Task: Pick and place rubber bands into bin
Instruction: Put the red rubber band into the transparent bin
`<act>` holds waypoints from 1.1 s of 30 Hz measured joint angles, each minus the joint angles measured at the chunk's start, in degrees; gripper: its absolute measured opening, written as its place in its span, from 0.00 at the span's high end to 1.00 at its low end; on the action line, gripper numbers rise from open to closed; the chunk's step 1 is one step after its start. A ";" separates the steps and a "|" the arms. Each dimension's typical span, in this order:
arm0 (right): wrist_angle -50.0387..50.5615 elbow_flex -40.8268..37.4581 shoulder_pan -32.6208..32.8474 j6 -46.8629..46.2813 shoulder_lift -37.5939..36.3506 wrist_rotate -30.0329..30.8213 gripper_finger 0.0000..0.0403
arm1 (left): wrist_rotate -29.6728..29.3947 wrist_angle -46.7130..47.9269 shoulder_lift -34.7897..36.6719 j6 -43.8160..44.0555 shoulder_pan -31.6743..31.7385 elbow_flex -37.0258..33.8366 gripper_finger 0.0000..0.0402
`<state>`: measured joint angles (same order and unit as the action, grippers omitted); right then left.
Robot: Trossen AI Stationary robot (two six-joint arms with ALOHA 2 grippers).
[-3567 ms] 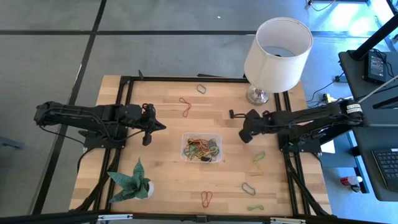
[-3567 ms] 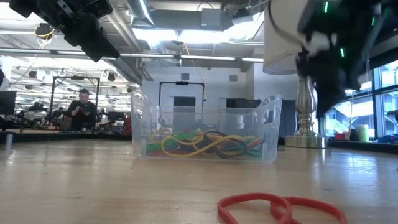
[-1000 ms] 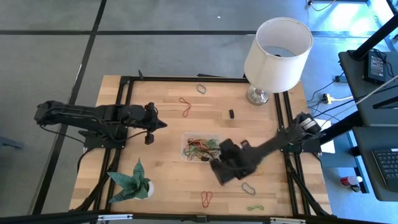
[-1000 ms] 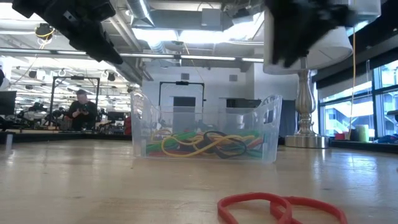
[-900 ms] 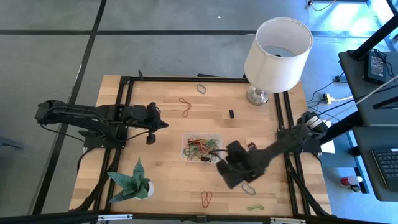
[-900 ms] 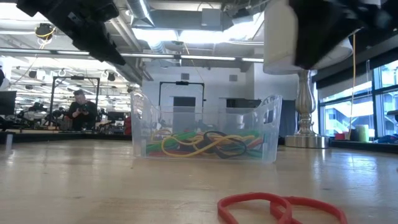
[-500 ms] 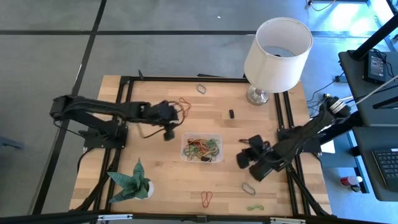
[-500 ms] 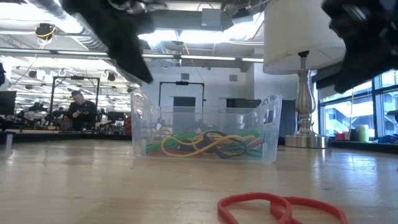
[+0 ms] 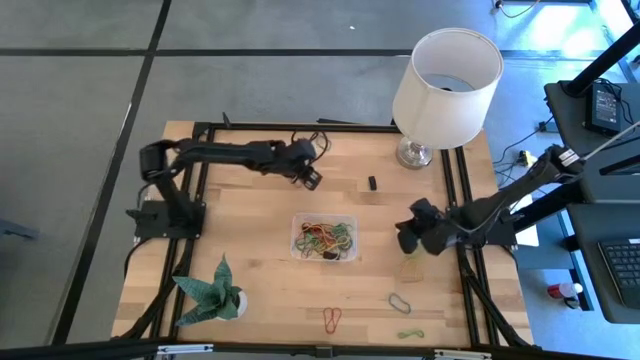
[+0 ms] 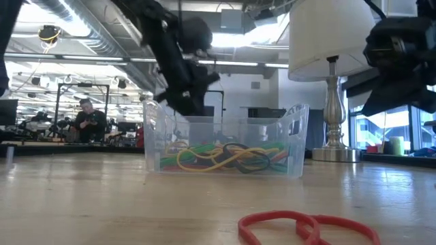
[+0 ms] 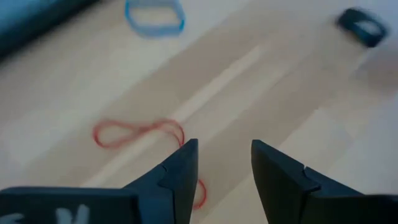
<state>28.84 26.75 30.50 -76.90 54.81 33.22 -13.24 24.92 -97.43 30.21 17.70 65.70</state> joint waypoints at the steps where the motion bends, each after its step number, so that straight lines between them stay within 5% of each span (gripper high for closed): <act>1: -0.18 -0.38 -0.58 1.43 -0.91 -0.30 0.98 | 1.53 0.60 -1.31 1.55 0.71 0.62 0.64; 12: -0.64 -0.84 -5.99 15.70 -4.22 -4.85 0.98 | 2.24 0.68 -10.16 6.60 3.24 1.45 0.64; 21: -4.04 -0.84 -8.89 15.43 -4.35 -4.87 0.98 | 0.57 0.47 -11.26 3.56 4.32 1.47 0.64; 33: -10.43 -0.84 -9.51 12.74 -4.33 -4.34 0.98 | 5.55 2.41 -14.88 -4.19 4.55 1.76 0.68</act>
<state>18.41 25.91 20.99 -64.16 50.48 28.88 -7.69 27.32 -112.31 26.03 22.25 67.46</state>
